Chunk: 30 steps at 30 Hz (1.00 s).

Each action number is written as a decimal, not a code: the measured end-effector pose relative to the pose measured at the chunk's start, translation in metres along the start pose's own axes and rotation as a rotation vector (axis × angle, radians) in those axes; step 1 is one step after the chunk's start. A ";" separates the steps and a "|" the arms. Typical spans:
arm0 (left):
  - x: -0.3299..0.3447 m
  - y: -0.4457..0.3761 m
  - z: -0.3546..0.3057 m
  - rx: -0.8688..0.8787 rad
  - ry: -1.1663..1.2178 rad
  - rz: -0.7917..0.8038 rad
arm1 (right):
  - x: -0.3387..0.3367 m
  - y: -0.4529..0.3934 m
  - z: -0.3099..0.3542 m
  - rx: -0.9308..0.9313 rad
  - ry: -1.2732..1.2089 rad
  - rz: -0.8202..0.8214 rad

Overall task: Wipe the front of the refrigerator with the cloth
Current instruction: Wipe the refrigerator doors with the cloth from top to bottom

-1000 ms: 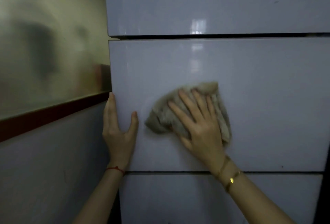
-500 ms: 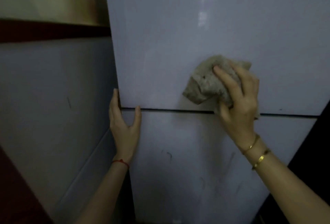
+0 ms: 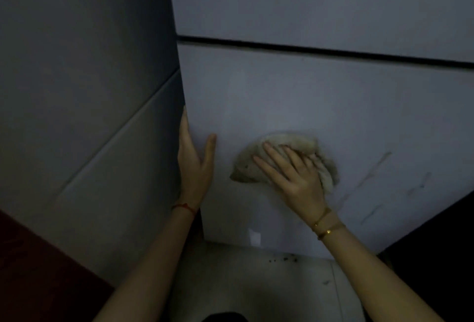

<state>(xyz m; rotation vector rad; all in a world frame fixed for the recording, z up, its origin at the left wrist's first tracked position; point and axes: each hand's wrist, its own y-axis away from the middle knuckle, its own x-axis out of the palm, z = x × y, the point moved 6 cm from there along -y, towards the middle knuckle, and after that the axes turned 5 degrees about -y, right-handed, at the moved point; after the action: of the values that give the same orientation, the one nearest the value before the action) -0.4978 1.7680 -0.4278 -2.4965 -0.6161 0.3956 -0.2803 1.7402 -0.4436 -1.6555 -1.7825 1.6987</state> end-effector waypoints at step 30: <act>0.006 0.008 0.006 0.088 0.003 -0.107 | -0.006 -0.003 -0.004 0.087 0.109 -0.010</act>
<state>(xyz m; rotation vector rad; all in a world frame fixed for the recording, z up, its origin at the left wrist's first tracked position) -0.4925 1.7672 -0.4378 -2.3686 -0.7124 0.3698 -0.2765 1.7388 -0.4365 -1.6665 -1.6410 1.6242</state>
